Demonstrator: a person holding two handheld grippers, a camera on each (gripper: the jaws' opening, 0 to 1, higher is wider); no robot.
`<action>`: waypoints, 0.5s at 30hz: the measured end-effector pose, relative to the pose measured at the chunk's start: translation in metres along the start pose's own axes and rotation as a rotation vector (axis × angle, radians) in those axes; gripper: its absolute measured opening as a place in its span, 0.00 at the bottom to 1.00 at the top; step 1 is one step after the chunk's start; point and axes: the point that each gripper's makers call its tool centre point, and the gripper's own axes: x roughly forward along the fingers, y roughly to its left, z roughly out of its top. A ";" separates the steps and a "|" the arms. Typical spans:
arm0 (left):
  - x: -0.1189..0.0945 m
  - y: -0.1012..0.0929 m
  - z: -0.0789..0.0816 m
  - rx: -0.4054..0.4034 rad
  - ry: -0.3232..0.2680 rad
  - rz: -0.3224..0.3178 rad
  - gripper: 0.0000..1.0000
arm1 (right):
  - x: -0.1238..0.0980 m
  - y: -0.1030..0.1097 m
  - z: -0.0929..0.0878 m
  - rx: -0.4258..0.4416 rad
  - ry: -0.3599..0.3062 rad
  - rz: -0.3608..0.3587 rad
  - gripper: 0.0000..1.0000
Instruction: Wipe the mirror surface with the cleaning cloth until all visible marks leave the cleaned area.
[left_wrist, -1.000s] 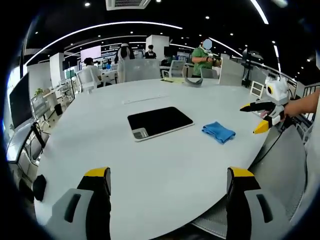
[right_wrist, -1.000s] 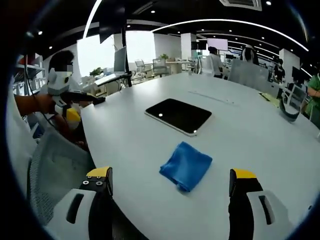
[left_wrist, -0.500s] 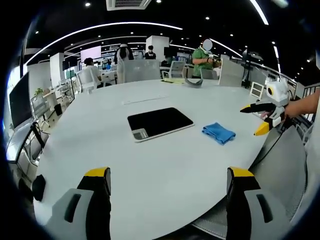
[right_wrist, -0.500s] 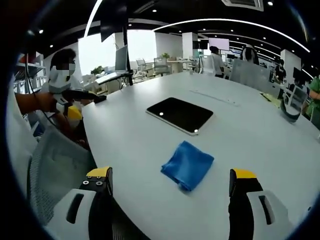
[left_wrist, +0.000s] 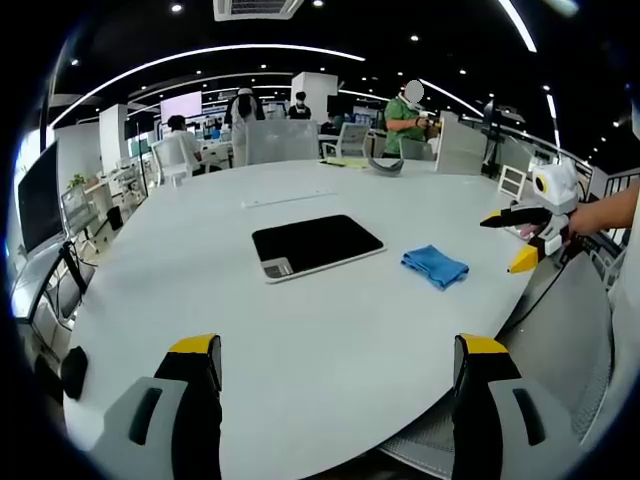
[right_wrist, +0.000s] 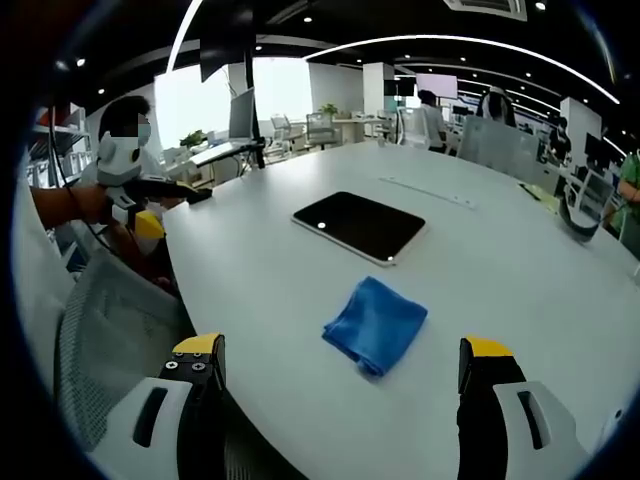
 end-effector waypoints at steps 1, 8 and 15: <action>0.000 0.001 0.000 0.001 0.001 0.000 0.98 | 0.000 0.000 0.000 -0.001 -0.001 0.001 0.97; -0.001 0.001 0.002 0.001 -0.006 0.001 0.98 | 0.000 0.002 -0.001 0.001 0.002 0.004 0.97; -0.002 0.001 0.001 0.001 -0.005 0.003 0.98 | -0.001 0.002 -0.001 0.000 -0.001 0.002 0.97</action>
